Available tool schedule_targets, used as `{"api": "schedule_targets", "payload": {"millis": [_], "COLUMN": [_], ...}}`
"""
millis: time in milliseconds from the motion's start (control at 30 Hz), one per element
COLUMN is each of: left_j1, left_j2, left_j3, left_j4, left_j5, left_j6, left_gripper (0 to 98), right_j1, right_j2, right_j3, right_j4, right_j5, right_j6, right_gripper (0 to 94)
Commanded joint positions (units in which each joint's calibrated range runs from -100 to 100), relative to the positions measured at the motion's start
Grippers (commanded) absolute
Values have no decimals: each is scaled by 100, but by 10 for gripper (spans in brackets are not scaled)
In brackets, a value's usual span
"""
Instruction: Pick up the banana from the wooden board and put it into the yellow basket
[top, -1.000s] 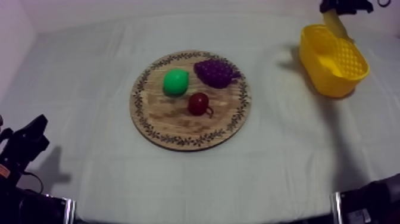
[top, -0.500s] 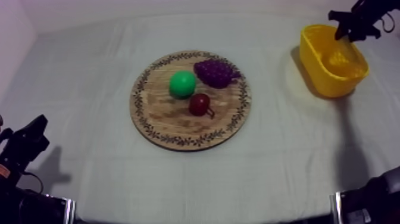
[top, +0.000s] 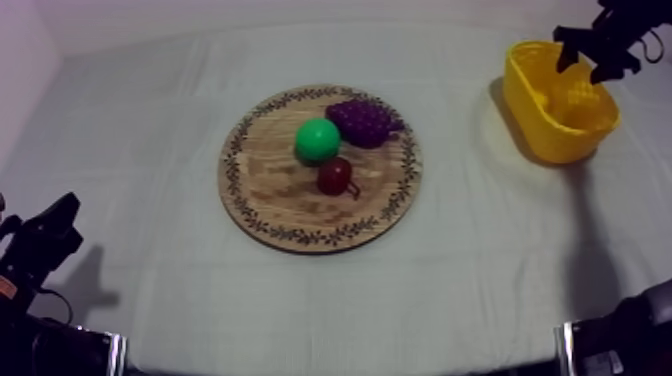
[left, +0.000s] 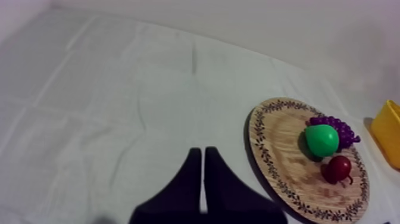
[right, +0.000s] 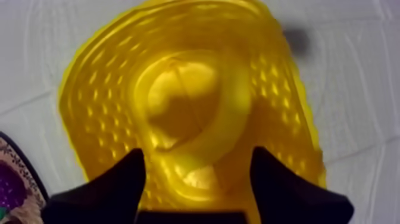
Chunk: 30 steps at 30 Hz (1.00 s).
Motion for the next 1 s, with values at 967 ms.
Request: {"api": "schedule_targets", "payload": {"millis": [967], "left_j1": [1], "left_j2": [0], "left_j3": [-3], "left_j4": [-3], "left_j5": [-1], "left_j6": [1], "left_gripper": [1], "right_j1": [-924], "right_j2": [-7182], "right_j3": [4366], "right_j4": [56], "right_j5": [-22], "right_j6": [-69], "right_gripper": [217]}}
